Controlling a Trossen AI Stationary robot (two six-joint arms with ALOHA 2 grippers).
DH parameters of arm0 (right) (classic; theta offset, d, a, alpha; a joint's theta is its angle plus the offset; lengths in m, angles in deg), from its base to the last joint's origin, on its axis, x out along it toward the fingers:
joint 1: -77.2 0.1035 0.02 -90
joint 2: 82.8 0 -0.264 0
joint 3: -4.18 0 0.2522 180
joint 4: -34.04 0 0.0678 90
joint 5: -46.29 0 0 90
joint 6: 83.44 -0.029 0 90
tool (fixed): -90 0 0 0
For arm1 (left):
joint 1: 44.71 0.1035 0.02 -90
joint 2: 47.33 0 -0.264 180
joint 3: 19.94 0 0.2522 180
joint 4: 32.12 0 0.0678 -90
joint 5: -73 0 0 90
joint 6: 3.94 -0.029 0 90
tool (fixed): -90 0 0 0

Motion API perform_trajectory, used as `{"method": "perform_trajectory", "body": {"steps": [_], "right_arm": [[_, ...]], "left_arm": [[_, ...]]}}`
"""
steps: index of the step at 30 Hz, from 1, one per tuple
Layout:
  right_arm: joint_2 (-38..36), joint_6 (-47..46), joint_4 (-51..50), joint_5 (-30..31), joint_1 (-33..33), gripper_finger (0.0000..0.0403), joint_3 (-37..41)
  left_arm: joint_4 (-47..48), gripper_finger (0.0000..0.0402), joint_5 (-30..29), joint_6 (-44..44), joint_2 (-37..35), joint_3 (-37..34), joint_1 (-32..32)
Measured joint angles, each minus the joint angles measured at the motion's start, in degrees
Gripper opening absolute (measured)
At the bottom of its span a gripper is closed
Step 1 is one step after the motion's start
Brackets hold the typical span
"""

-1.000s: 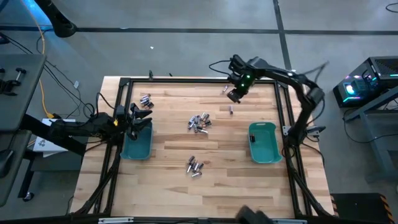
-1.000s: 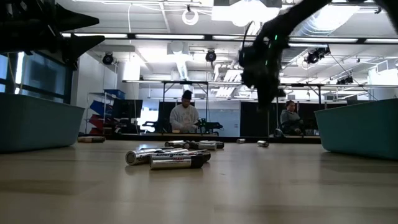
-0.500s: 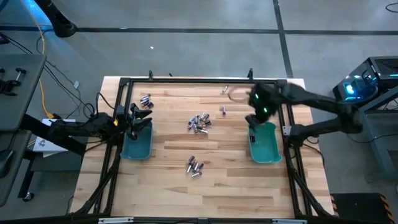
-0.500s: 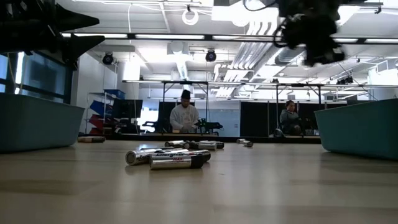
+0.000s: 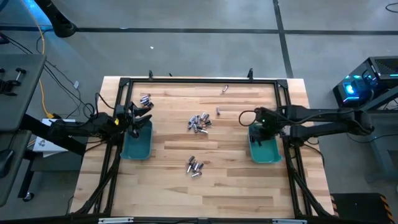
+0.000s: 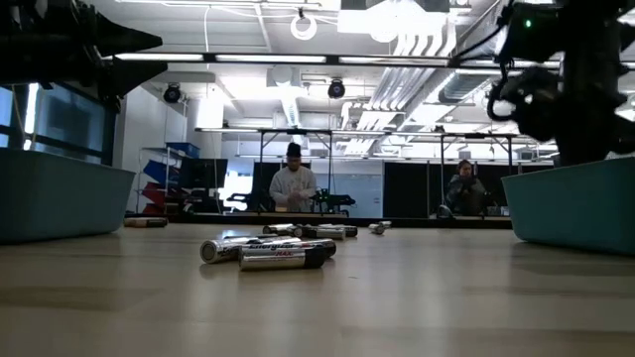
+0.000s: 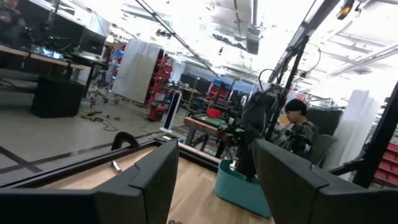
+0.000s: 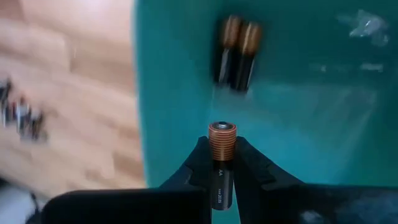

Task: Sort batteries
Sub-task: Put the black battery into the green bin

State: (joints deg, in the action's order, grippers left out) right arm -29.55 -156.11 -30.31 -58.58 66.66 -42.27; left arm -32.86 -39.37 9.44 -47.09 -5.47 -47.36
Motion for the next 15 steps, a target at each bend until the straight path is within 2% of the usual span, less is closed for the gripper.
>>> {"method": "perform_trajectory", "body": {"steps": [8,15], "right_arm": [[0.0,-5.5,4.1,10.5,0.1,0.0017,5.1],[1.2,-6.1,6.3,12.1,0.1,0.0026,7.7]], "left_arm": [[-1.1,0.0202,0.0,0.0,0.0,0.0,0.0],[-2.2,0.0202,0.0,0.0,0.0,0.0,0.0]]}}
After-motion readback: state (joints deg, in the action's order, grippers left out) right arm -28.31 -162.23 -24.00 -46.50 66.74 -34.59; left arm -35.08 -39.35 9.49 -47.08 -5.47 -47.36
